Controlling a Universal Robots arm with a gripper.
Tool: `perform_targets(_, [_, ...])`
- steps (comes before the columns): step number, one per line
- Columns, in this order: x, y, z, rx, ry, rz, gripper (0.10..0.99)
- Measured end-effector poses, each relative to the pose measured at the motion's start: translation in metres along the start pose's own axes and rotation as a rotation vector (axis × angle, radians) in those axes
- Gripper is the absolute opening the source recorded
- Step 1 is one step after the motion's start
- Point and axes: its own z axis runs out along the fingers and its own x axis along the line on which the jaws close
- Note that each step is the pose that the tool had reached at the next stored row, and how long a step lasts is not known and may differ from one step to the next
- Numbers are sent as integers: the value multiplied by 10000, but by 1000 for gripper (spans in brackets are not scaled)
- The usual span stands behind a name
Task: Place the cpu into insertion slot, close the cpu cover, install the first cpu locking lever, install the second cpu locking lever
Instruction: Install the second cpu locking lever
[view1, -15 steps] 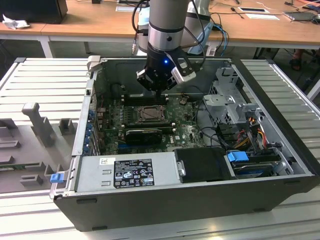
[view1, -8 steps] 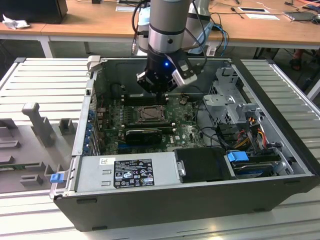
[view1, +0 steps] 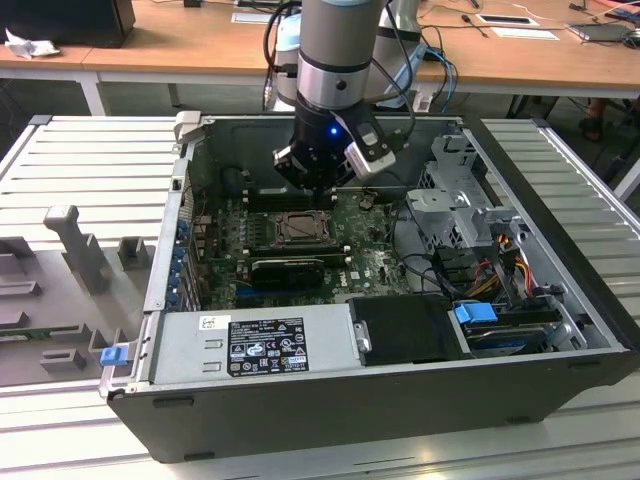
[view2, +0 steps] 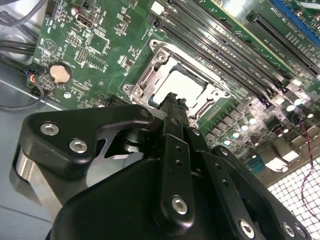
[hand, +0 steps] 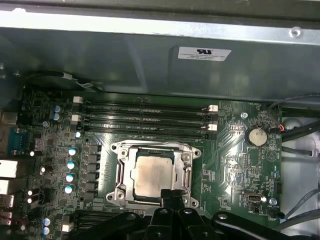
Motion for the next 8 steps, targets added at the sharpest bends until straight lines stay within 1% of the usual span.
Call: perform_targets(8, [3,-48,-5,0,0,0,106])
